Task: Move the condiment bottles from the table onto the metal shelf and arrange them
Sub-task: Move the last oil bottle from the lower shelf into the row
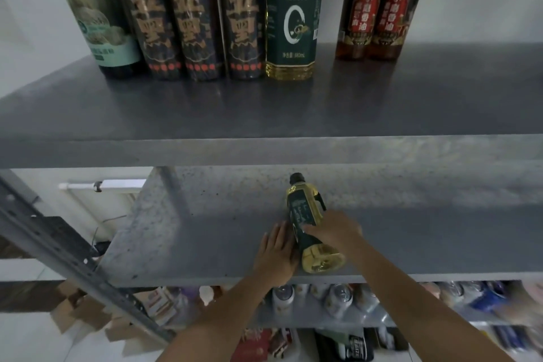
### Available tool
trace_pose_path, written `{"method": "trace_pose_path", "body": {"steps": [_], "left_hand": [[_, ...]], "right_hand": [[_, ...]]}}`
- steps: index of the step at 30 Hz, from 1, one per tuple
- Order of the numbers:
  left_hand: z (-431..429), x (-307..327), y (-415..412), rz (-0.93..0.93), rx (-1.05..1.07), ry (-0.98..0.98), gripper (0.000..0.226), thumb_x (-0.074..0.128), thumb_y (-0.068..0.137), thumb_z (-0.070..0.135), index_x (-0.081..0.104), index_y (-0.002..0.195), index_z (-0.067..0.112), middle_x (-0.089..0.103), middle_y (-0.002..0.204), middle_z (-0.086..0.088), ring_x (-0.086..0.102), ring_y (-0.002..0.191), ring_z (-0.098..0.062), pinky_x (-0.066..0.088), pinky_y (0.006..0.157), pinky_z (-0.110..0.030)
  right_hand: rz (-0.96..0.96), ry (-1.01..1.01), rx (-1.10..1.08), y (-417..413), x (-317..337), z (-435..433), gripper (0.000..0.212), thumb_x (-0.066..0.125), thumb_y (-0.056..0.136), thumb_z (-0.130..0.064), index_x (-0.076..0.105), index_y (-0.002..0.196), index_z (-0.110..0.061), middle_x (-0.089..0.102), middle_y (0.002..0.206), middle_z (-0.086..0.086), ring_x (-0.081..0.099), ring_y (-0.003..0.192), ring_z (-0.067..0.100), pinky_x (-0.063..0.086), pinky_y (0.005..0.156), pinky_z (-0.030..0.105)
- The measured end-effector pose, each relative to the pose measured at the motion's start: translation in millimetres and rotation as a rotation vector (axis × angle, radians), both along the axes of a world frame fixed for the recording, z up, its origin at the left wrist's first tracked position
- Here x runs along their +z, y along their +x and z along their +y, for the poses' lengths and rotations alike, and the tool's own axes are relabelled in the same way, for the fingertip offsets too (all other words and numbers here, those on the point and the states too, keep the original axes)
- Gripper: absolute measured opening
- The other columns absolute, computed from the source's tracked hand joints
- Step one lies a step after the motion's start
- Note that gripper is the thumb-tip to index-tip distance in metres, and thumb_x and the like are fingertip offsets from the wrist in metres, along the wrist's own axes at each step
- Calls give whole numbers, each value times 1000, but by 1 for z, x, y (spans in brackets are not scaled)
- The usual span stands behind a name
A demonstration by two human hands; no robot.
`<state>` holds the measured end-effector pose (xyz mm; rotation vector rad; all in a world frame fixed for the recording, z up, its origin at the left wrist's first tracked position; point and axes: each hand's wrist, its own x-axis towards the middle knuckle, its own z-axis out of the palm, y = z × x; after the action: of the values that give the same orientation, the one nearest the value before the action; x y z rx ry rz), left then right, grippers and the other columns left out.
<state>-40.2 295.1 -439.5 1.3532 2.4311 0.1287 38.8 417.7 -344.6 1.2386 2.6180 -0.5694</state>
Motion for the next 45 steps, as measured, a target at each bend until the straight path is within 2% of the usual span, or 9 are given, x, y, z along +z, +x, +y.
{"method": "trace_pose_path", "body": {"steps": [6,15,19,26,29,32,36,40,45], "left_hand": [[-4,-5,1,126,-50,46,108,-44,57,62,-12,150,17,-17,158,-4,-18,145,-22,-8,117,-39],[-7,-14,2,123,-11,118,91,-35,68,59,-10,150,28,-14,159,1,-21,143,-14,-13,115,-35],[-10,-16,1,125,-15,114,94,-41,64,60,-13,149,30,-16,159,1,-23,142,-13,-13,115,-35],[-36,-16,8,79,-132,56,99,-35,59,75,-22,145,28,-26,154,3,-25,142,-16,-13,115,-36],[-41,5,24,-126,-33,156,91,-8,77,74,5,152,25,-5,159,5,-3,147,-15,0,117,-33],[-36,46,52,-738,-55,413,79,25,81,76,29,145,32,29,154,7,26,139,-4,22,113,-25],[-33,88,88,-989,-164,571,72,41,81,75,40,138,30,53,137,6,51,126,-13,44,103,-48],[-41,129,100,-793,-222,666,62,35,83,75,50,128,35,61,126,6,59,114,-12,50,93,-45],[-56,180,84,81,-367,1049,34,42,98,38,67,103,16,71,94,1,66,80,-11,55,63,-35]], "right_hand": [[-6,-29,-180,-40,-17,-11,99,75,68,-52,23,141,-10,19,141,11,31,129,34,43,95,47],[384,-696,-390,-14,-24,41,64,86,58,-29,55,110,-7,65,91,11,66,77,25,55,64,33],[512,-995,-477,36,-27,42,75,86,53,-28,56,117,-4,70,102,20,68,91,36,55,83,48],[920,-1231,-518,100,-38,5,117,94,23,-36,50,125,-3,68,104,20,69,88,34,57,66,39],[1057,-1180,-406,111,-23,-10,114,94,28,-37,48,126,1,68,104,20,68,87,33,57,67,37],[1164,-1158,-285,124,-8,-24,102,93,34,-37,51,119,2,69,100,18,68,85,32,56,68,37],[1281,-1147,-177,141,13,-44,91,93,38,-36,55,112,0,69,97,19,67,82,31,57,67,37],[1355,-1179,-147,155,41,-58,78,93,35,-39,67,100,-5,71,91,18,69,76,30,57,63,36],[1407,-1373,-287,166,51,-76,71,94,16,-36,76,80,-9,71,77,18,69,63,29,58,56,38]]}}
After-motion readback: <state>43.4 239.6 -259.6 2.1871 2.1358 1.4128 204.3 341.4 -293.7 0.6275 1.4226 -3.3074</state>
